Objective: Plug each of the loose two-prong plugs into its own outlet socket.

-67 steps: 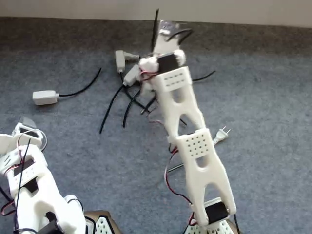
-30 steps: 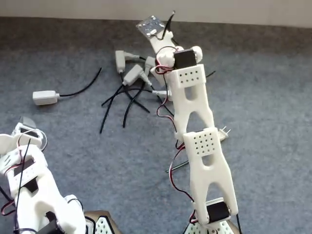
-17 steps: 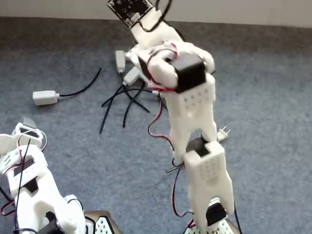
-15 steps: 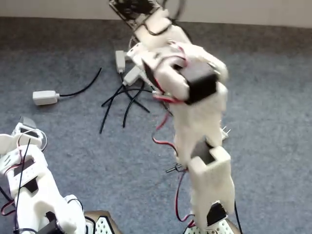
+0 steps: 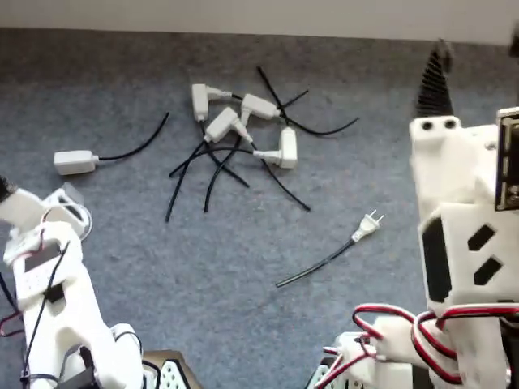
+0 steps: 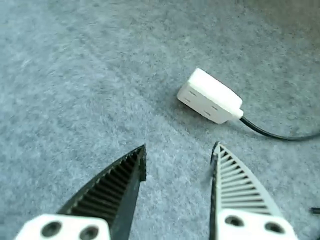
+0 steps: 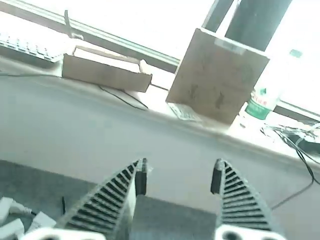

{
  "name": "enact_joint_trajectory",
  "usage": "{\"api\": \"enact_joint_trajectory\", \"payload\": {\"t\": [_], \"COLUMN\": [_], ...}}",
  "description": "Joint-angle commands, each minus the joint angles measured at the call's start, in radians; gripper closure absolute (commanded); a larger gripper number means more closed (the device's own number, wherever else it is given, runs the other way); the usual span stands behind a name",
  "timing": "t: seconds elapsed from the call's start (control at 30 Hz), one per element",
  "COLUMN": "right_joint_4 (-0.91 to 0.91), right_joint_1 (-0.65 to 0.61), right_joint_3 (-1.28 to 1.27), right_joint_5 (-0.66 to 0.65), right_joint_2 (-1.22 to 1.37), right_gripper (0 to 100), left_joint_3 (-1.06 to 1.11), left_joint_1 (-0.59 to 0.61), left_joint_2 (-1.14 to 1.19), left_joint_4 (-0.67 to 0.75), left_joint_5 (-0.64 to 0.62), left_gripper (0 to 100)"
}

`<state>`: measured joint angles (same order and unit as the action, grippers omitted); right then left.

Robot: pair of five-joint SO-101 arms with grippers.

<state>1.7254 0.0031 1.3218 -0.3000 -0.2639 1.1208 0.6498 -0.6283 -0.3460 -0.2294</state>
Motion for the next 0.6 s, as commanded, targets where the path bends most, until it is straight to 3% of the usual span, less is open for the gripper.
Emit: {"api": "enact_joint_trajectory", "payload": {"t": [0.0,0.13,0.27,0.47,0.57], "right_joint_4": [0.039,0.038,0.035,0.035,0.035], "right_joint_1": [0.085,0.096,0.094,0.093,0.093], "right_joint_3": [-0.278,-0.573,-0.805,-1.000,-1.044], "right_joint_5": [0.017,0.017,0.017,0.017,0.017], "right_joint_2": [-0.145,-0.308,-0.444,-0.564,-0.598], "right_gripper": [79.1,78.8,78.4,77.8,77.8], "left_joint_3": [-0.269,-0.579,-0.908,-1.483,-1.791], "left_joint_1": [-0.007,0.015,0.016,0.054,0.058], "left_joint_2": [-0.002,0.015,0.189,0.694,0.960], "left_joint_4": [-0.249,-0.503,-0.752,-1.129,-1.335], "left_joint_5": [0.101,0.252,0.391,0.414,0.368], "left_gripper": [78,77,77,77,78]}}
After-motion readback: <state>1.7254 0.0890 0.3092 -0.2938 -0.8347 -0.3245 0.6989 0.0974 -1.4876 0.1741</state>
